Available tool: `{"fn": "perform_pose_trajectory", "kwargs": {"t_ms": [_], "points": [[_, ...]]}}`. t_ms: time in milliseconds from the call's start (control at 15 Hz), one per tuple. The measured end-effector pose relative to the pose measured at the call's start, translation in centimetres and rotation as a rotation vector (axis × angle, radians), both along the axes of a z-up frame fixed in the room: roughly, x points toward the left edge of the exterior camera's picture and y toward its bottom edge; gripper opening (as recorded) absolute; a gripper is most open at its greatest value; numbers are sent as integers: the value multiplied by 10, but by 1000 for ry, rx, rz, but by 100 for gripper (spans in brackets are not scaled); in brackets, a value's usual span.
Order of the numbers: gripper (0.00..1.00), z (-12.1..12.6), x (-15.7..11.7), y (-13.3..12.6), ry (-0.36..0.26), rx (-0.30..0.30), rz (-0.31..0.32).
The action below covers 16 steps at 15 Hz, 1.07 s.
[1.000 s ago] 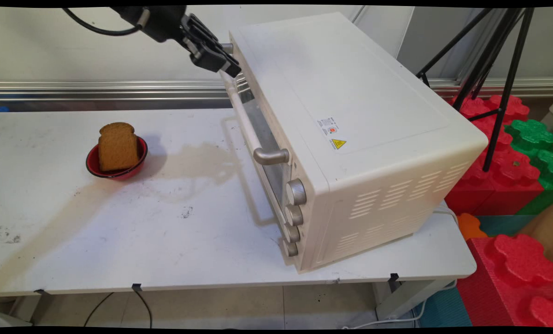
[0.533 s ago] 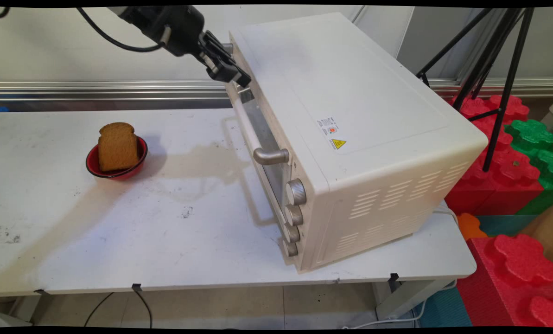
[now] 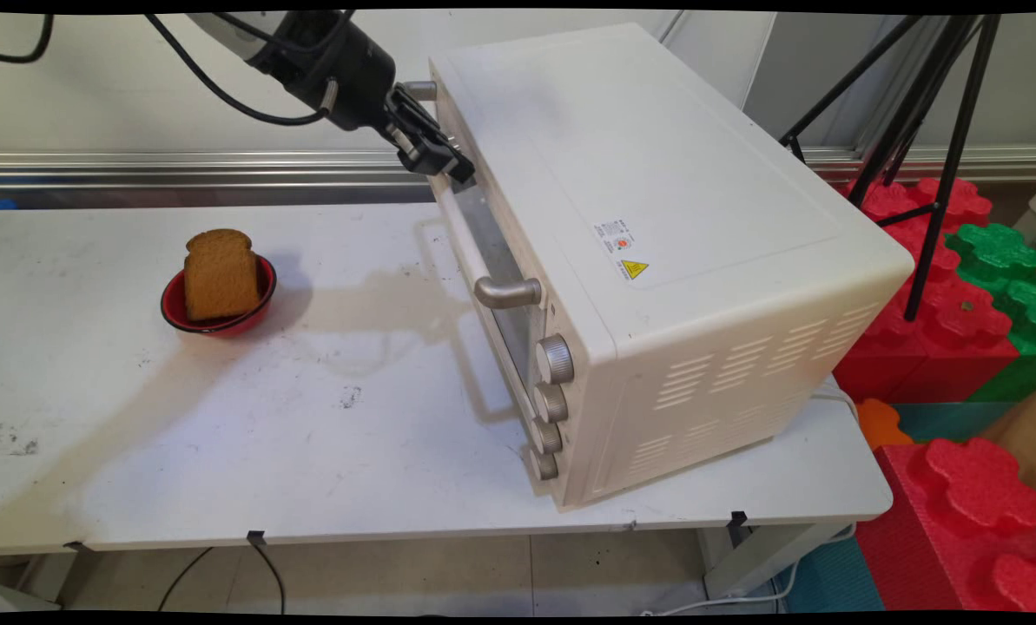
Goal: Open the oven
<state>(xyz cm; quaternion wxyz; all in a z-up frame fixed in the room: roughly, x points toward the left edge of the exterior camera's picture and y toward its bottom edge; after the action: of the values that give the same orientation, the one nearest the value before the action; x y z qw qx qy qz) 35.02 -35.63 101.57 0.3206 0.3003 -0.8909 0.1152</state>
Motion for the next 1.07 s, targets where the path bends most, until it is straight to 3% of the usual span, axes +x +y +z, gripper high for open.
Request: {"fn": "perform_pose_trajectory", "kwargs": {"t_ms": [400, 1067], "points": [[0, -15, 15, 8, -13, 25, 9], [0, -40, 64, 46, -77, 83, 15]]}}
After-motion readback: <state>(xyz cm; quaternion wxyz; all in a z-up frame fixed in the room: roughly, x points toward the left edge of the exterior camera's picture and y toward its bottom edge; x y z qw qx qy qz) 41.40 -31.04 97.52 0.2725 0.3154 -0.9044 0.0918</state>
